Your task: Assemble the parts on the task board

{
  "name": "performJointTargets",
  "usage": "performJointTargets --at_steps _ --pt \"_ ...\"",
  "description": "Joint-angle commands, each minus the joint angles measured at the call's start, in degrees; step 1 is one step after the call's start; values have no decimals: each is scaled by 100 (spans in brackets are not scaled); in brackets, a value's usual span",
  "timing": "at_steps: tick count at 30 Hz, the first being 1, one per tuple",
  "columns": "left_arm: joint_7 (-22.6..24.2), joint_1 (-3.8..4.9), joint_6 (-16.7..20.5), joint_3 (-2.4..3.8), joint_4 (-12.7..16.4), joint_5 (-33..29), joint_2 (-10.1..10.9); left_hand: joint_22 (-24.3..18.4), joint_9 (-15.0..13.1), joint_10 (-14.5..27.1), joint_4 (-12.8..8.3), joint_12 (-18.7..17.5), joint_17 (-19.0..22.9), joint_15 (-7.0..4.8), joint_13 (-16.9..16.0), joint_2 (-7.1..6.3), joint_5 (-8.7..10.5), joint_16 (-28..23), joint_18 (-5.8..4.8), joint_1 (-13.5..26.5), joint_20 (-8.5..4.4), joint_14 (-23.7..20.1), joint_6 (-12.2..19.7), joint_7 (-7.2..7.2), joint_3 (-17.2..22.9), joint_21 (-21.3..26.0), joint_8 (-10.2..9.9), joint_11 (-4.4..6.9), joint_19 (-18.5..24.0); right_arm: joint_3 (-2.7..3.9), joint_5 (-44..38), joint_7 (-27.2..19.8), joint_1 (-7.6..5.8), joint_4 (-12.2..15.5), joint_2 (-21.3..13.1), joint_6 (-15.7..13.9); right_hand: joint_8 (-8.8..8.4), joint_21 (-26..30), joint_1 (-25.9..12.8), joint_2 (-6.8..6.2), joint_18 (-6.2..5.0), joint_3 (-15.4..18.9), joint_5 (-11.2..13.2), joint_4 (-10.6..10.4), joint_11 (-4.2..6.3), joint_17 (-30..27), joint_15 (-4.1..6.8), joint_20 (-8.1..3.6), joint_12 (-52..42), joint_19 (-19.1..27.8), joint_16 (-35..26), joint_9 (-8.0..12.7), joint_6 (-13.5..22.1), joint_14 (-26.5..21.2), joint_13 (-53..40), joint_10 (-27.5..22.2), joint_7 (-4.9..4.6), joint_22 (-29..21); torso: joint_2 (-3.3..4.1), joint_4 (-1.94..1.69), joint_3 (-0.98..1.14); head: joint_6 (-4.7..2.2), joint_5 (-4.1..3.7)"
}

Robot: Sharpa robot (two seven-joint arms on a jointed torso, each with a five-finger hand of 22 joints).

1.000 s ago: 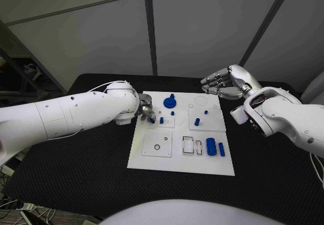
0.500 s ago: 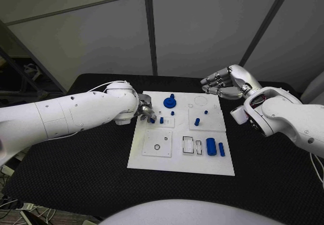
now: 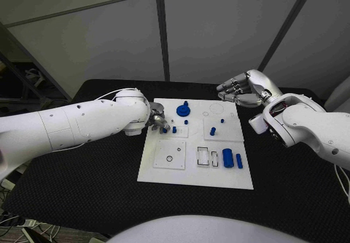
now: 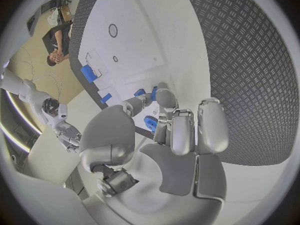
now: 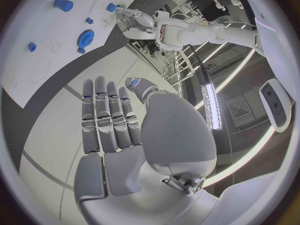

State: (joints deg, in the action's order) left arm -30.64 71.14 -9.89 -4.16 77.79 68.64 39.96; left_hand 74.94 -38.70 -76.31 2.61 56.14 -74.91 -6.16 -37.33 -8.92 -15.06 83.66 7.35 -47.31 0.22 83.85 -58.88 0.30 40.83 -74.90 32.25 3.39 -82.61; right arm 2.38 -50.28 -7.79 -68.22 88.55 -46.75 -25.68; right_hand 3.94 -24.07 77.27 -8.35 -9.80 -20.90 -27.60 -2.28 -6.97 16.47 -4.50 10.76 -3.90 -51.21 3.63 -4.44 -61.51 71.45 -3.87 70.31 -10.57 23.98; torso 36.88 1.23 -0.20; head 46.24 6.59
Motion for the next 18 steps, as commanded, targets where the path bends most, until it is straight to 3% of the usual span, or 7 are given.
performJointTargets --at_steps 1,8,18 --pt "-18 5 43 2 -6 -30 -10 149 15 -51 27 36 -384 -23 -13 14 29 27 -346 73 -10 357 -61 3 -55 -28 21 9 -48 4 -51 -18 -8 12 -5 9 -13 39 -32 13 -57 18 -16 24 4 -5 4 4 11 -33 3 8 24 -41 8 -23 -14 -9 -1 2 0 -5 -7" --pt "-15 6 92 2 -45 -40 -4 167 50 -62 145 55 -385 -24 -36 -2 40 26 -350 201 -14 357 -97 3 -250 -39 18 10 -59 4 -56 -10 -8 14 -11 15 -14 42 -30 11 -57 18 -23 27 4 -10 4 4 11 -36 3 8 27 -41 8 -24 -14 -11 -1 3 0 -10 -17" --pt "-7 9 294 8 -59 -45 39 187 120 -63 381 74 -387 -23 -64 -4 44 25 -353 322 -13 358 -138 5 -842 -39 5 6 -69 4 -59 1 -8 14 -16 25 -16 46 -35 4 -56 22 -28 27 1 -14 3 4 12 -37 2 10 32 -43 9 -28 -17 -13 2 1 -1 -16 -18"
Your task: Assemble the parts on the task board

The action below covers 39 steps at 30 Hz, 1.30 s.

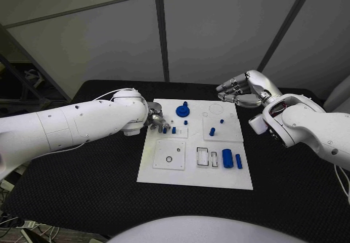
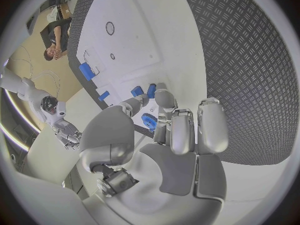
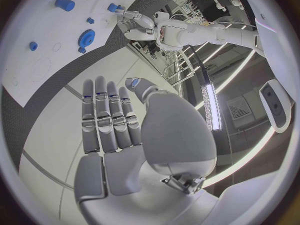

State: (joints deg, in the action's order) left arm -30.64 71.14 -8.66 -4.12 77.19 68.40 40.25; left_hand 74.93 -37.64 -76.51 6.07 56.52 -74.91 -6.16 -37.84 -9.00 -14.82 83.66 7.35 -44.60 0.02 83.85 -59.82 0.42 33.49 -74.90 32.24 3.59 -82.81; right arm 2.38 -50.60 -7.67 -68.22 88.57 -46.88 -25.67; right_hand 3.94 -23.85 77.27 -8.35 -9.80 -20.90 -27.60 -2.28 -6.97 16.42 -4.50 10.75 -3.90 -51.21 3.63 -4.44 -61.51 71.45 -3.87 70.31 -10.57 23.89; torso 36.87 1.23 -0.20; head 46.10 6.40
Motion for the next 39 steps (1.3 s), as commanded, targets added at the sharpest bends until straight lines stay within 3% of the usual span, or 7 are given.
performJointTargets --at_steps 1,11,15,22,27,33,39 --pt "-7 9 191 6 3 -26 13 190 19 -43 57 39 -388 -23 -17 10 20 25 -353 53 7 358 -47 -8 -164 -39 5 -13 -49 4 -29 -11 -8 12 -5 24 -17 25 -36 2 -56 23 -29 27 0 -10 2 5 13 -37 1 10 34 -44 9 -29 -18 -6 3 1 0 -6 3" --pt "9 9 433 34 49 -148 83 198 76 -44 290 44 -390 -29 -36 46 22 24 -351 -11 -1 359 -64 -16 -842 -22 -1 -8 -51 4 -36 -9 -8 13 -9 29 -18 27 -38 0 -55 25 -31 26 -1 -12 1 5 14 -37 1 10 37 -45 9 -32 -19 -7 -2 0 -1 -12 -7" --pt "47 9 785 128 85 -382 150 79 102 55 336 -101 -386 -20 157 66 11 20 -317 -144 6 357 -7 4 -1051 127 -27 -24 15 4 -37 -12 -8 12 -9 26 -18 27 -38 0 -55 25 -31 26 -1 -12 1 5 14 -37 1 10 37 -45 9 -32 -19 -7 -4 0 2 -26 -10" --pt "240 9 1507 232 152 -949 263 -1042 319 762 553 -837 -237 181 984 -27 -31 -71 -35 -864 163 303 561 275 -1826 1539 -337 -268 665 4 -37 -13 -8 2 -8 26 -19 31 -42 -1 -55 26 -35 24 -3 -16 -1 6 15 -38 0 11 41 -48 10 -35 -21 -10 -3 8 0 -49 -27" --pt "854 8 1831 245 146 -1332 227 -2709 749 1877 426 -1406 3441 578 1306 36 -13 -2856 240 -1796 442 -1577 1275 705 -1991 3815 -793 -660 1961 4 -37 -19 -8 -4 -4 21 -18 36 -35 3 -55 22 -40 28 -2 -21 0 6 15 -39 0 11 42 -50 10 -38 -20 -12 0 -2 -2 -100 -84" --pt "2238 -8 2417 190 5 -1348 15 -3259 1290 2427 -127 -1854 4033 717 1759 -7 -19 -3588 280 -3149 677 -2179 1371 809 -1605 4590 -1094 -852 2276 4 -139 -30 -8 -20 11 23 1 43 63 25 -57 -16 -35 102 4 -48 7 -6 13 -52 1 2 11 -53 10 -45 -10 -14 0 1 -6 -145 -127" --pt "3086 -20 2724 39 -330 -630 -303 -3472 1964 2442 -345 -2280 4365 738 2358 -211 1 -3665 305 -3503 708 -2119 1013 760 -1494 4809 -1431 -868 2100 3 -382 -25 -7 -39 40 41 17 34 135 35 -54 -27 5 166 7 -69 10 -17 11 -59 3 -8 -32 -49 9 -43 -3 -2 -3 -1 2 -177 -145"
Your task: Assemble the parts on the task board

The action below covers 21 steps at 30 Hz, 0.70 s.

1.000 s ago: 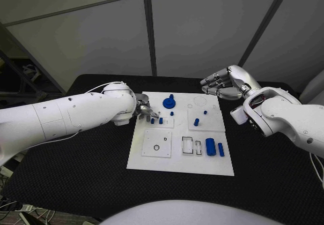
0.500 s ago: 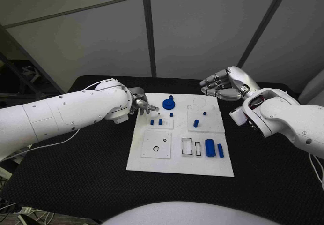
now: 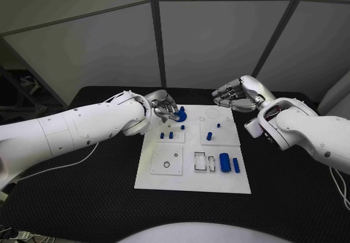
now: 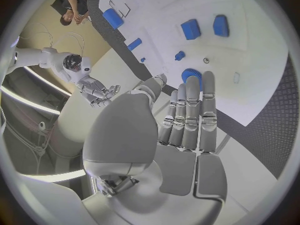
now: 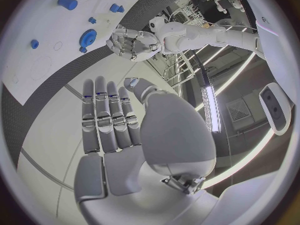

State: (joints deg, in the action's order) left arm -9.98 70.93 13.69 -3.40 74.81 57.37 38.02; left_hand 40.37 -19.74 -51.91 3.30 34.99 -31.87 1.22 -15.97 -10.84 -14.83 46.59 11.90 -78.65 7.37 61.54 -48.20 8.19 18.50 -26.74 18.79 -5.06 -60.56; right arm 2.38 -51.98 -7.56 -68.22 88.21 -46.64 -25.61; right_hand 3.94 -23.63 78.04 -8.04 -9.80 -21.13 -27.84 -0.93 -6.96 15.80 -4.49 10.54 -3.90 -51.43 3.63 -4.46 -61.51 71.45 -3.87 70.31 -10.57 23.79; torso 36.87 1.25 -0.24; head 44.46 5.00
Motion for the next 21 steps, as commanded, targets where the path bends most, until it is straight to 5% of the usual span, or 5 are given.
performJointTargets --at_steps 1,6,9,12,21 --pt "1084 1 498 -67 -134 614 -127 -9 228 -28 -80 -172 66 -4 227 -37 7 86 -145 -107 -41 166 -199 -31 1 -25 -111 -1 -173 3 -265 -35 -7 -7 23 38 17 11 57 5 -54 -4 28 31 7 -6 10 5 10 -37 3 -6 -32 -49 9 -43 -3 8 2 3 9 -24 -5" --pt "1185 0 400 -198 -311 1281 -343 157 547 -167 -121 -340 -116 -72 516 -77 34 685 -148 -97 -117 635 -404 -79 -56 -317 -288 43 -616 3 -335 -29 -6 -19 47 50 18 9 68 5 -53 -4 35 43 6 -11 11 2 10 -38 3 -7 -36 -48 9 -42 -4 12 8 6 1 -36 -16" --pt "1124 0 265 -245 -377 1628 -422 386 742 -265 -132 -383 -1315 -121 669 -102 36 1839 -146 -80 -172 1272 -540 -129 -80 -625 -380 88 -905 3 -354 -25 -6 -22 54 53 18 8 68 5 -53 -3 36 43 6 -11 11 2 10 -38 4 -7 -36 -47 9 -42 -4 12 8 6 2 -39 -25" --pt "1044 -1 113 -269 -427 1870 -469 780 835 -295 -117 -396 -1927 -139 738 -130 47 2366 -207 -38 -190 1539 -614 -163 -120 -1101 -414 104 -1115 3 -362 -22 -6 -24 56 53 15 7 64 3 -51 1 38 43 4 -13 10 3 10 -38 4 -6 -34 -46 9 -42 -7 13 0 1 4 -34 -32" --pt "859 -6 -239 -298 -587 2255 -613 2204 1035 -390 -96 -495 -3046 -165 923 -113 45 3224 -470 -37 -218 2051 -811 -180 -130 -2814 -476 124 -1729 3 -369 -20 -5 -22 83 52 12 6 58 1 -50 6 37 42 2 -16 8 3 10 -38 4 -5 -30 -45 9 -42 -10 15 2 1 3 -23 -44"
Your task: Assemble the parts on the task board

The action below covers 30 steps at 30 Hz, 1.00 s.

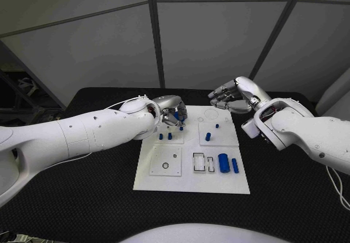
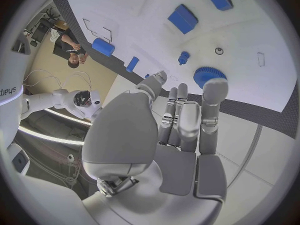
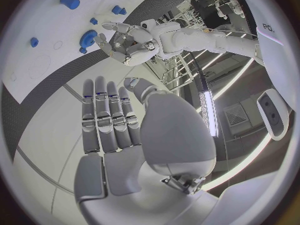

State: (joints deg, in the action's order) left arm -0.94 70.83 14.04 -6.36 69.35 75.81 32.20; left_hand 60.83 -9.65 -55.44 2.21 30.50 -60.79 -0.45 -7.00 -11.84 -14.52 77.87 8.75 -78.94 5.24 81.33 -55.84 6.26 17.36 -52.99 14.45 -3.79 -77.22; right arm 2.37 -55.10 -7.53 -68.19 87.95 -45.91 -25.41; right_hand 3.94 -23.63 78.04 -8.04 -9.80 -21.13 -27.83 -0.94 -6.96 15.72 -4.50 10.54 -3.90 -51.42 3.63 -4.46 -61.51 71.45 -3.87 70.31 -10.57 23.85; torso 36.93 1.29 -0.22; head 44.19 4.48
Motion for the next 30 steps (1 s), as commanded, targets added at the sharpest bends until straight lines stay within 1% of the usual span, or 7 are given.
performJointTargets --at_steps 1,5,9,12,16,27,30 --pt "-56 2 -297 -3 -60 429 -47 265 43 -52 13 -64 -280 -1 47 -9 14 171 -176 -11 -6 129 -61 13 -10 -318 -50 -1 -108 4 -58 -23 -7 3 11 32 12 6 58 1 -49 6 37 42 2 -8 8 3 10 -39 4 -5 -30 -45 9 -43 -10 9 -3 -2 1 1 11" --pt "-110 -4 -383 -6 -135 483 -100 574 83 -99 17 -104 -405 -15 89 2 13 252 -239 -15 -17 205 -96 15 8 -697 -67 9 -248 4 -58 -23 -7 0 19 29 9 6 49 1 -47 11 33 39 -2 -11 5 4 11 -39 4 -4 -27 -44 10 -44 -14 10 -4 1 1 -1 0" --pt "-136 -7 -449 -7 -212 511 -152 733 107 -123 22 -130 -512 -22 116 5 14 309 -271 -12 -28 263 -114 15 18 -894 -79 14 -323 4 -58 -22 -7 0 23 27 9 6 49 1 -47 11 33 39 -2 -11 5 4 11 -39 4 -4 -27 -44 10 -44 -14 10 0 0 5 -4 -2" --pt "-162 -9 -519 -7 -258 519 -186 816 116 -144 21 -139 -398 -28 126 16 13 269 -290 -20 -32 247 -131 15 30 -997 -81 18 -361 4 -58 -21 -7 1 26 26 9 6 49 1 -47 11 33 39 -2 -11 5 4 11 -39 4 -4 -27 -44 10 -44 -14 10 -2 -2 4 -3 -7" --pt "-183 -12 -590 -7 -311 536 -226 873 124 -166 20 -147 -426 -32 136 26 11 283 -301 -28 -37 267 -149 14 43 -1067 -81 23 -387 4 -58 -19 -7 6 25 23 9 6 49 1 -47 11 33 39 -2 -11 5 4 11 -39 4 -4 -27 -44 10 -44 -14 10 1 -4 7 5 -7" --pt "-222 -33 -759 -8 -367 552 -269 997 148 -225 18 -182 -514 -43 168 57 8 327 -327 -48 -47 325 -197 23 91 -1215 -86 29 -441 4 -58 -14 -7 8 28 26 6 6 41 4 -46 15 25 35 -4 -16 3 4 13 -37 3 -3 -23 -45 10 -47 -16 12 -4 -9 3 42 -50" --pt "-221 -36 -791 -8 -363 552 -268 1008 151 -239 17 -189 -517 -43 173 64 7 330 -329 -52 -49 331 -210 24 101 -1227 -86 32 -444 4 -58 -14 -7 7 31 28 6 6 41 4 -46 15 25 35 -4 -16 3 4 13 -37 3 -3 -23 -45 10 -47 -16 12 -4 -13 2 50 -31"
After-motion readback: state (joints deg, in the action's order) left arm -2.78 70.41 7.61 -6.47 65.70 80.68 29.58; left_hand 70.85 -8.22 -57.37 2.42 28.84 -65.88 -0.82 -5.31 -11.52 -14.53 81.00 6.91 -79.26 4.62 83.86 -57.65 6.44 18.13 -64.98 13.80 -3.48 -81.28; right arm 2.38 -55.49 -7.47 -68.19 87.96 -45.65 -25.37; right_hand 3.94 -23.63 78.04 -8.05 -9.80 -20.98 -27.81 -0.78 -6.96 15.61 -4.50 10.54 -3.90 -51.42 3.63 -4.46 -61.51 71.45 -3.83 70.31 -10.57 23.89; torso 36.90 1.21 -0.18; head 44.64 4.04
